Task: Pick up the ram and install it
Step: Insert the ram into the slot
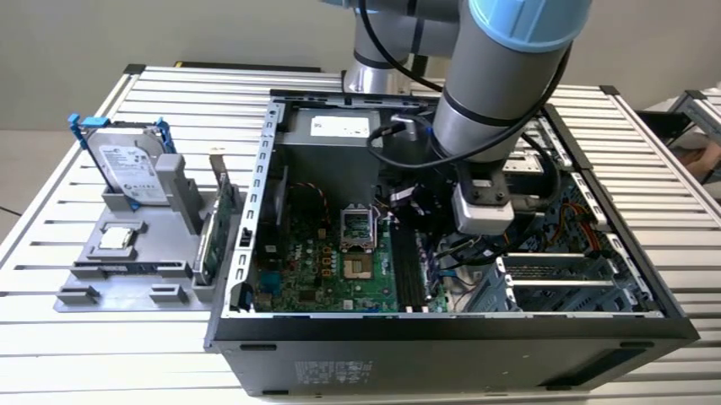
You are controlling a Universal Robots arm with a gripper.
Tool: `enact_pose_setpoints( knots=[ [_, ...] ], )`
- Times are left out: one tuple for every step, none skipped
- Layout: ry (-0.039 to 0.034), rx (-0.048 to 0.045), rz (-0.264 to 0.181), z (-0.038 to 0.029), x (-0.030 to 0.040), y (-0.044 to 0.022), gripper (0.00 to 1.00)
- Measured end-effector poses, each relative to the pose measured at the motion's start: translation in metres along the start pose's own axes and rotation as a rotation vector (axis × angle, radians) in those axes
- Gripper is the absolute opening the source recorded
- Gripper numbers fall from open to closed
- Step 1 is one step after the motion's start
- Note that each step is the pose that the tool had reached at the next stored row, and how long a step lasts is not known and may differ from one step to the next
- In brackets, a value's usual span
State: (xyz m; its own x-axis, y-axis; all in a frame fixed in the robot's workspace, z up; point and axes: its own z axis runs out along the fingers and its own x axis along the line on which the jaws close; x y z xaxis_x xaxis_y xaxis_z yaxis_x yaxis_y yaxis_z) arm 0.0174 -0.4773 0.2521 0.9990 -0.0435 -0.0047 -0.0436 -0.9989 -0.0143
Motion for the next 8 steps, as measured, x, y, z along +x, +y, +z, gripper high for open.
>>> enact_pose_setpoints(
  knots=[
    [0.0, 0.0, 0.0, 0.001, 0.0, 0.0, 0.0],
    [0.0, 0.0, 0.0, 0.0023, -0.0001, 0.0, 0.0],
    [0.0, 0.0, 0.0, 0.0032, -0.0003, 0.0, 0.0],
    [0.0, -0.0001, 0.0, 0.0036, -0.0006, 0.0001, 0.0],
    [0.0, -0.0002, -0.001, 0.004, -0.0007, 0.0001, 0.0],
    [0.0, 0.0, -0.001, 0.0047, -0.0008, 0.0001, 0.0],
    [0.0, -0.0001, -0.002, 0.0058, -0.001, 0.0001, 0.0],
    [-0.0001, -0.0001, -0.002, 0.007, -0.0011, 0.0001, 0.0]
  ],
)
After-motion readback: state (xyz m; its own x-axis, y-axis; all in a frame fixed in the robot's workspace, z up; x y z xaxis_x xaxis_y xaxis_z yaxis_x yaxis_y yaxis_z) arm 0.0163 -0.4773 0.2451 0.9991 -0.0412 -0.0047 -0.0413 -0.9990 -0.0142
